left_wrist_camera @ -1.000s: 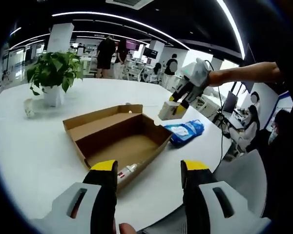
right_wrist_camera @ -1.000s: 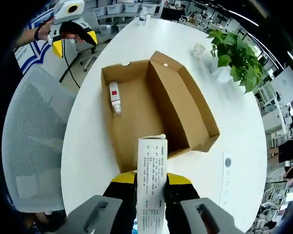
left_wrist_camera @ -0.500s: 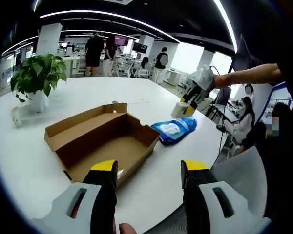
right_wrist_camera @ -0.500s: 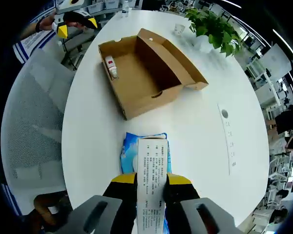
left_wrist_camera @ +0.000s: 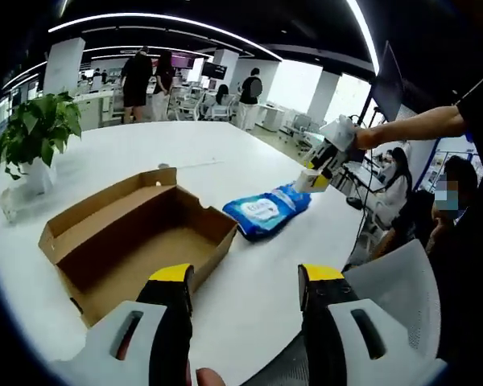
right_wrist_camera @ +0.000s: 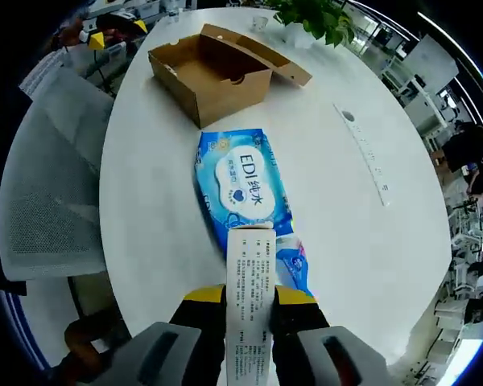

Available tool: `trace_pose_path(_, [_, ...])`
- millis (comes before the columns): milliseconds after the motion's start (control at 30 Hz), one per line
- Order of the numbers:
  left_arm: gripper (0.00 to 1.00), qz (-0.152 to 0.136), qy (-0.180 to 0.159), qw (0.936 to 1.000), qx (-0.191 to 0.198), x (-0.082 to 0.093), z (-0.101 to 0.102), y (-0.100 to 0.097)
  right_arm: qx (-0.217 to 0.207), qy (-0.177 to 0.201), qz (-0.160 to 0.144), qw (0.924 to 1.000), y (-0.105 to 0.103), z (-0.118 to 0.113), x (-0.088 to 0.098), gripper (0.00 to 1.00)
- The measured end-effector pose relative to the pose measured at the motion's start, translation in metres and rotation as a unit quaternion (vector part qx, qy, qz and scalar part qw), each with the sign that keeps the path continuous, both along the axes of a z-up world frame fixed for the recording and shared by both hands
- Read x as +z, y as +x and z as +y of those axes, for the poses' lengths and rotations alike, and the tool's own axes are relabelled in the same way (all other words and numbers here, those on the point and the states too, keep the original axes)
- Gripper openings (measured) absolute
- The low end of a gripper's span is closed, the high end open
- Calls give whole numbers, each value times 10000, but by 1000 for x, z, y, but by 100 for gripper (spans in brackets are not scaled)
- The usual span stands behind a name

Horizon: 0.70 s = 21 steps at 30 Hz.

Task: Operate the shoe box by opening the lid, removing the specified soft item, and placing it in the target area until the item is outside and the box remains undamaged.

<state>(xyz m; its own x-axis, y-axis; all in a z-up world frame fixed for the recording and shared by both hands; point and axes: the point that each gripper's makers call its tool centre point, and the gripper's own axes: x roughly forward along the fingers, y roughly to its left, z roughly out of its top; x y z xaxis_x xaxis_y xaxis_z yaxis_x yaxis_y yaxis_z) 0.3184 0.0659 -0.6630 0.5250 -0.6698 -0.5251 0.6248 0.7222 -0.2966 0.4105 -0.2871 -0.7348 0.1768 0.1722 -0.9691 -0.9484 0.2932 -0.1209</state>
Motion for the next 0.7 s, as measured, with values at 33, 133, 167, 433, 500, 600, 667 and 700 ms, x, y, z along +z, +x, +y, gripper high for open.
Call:
trace_pose_path(33, [53,8,9,10000,-15,-1,-2,0,-35,-3,8,10000,-1,-5,-1,17])
trace_pose_path(133, [53,33,42,10000,-50,-3,-7,-1,-80,-2,27,10000,-3,-12,-4,17])
trace_pose_path(167, [53,41,47,10000,-67,-3,-9,-1,-95,7,30,10000,-4,-13,-4,17])
trace_pose_path(433, [53,72,75,9999,-54,-4,-14,0,-58,40,18,10000,8,-15,-6,17])
trace_pose_path(500, [53,81,80,9999,-22,-4,-14,1,-9,34,-3,10000,15,-15,-5,17])
trace_pose_path(600, [53,89,95,9999,47,-4,-13,1,117,-2,-33,9999,28,-14,-3,17])
trace_pose_path(667, [53,103,96,9998,117,-4,-11,1,195,-40,-84,9998,36,-14,-2,17])
trace_pose_path(700, [53,112,100,9998,143,-5,-10,1,250,-67,-105,9996,42,-15,-2,17])
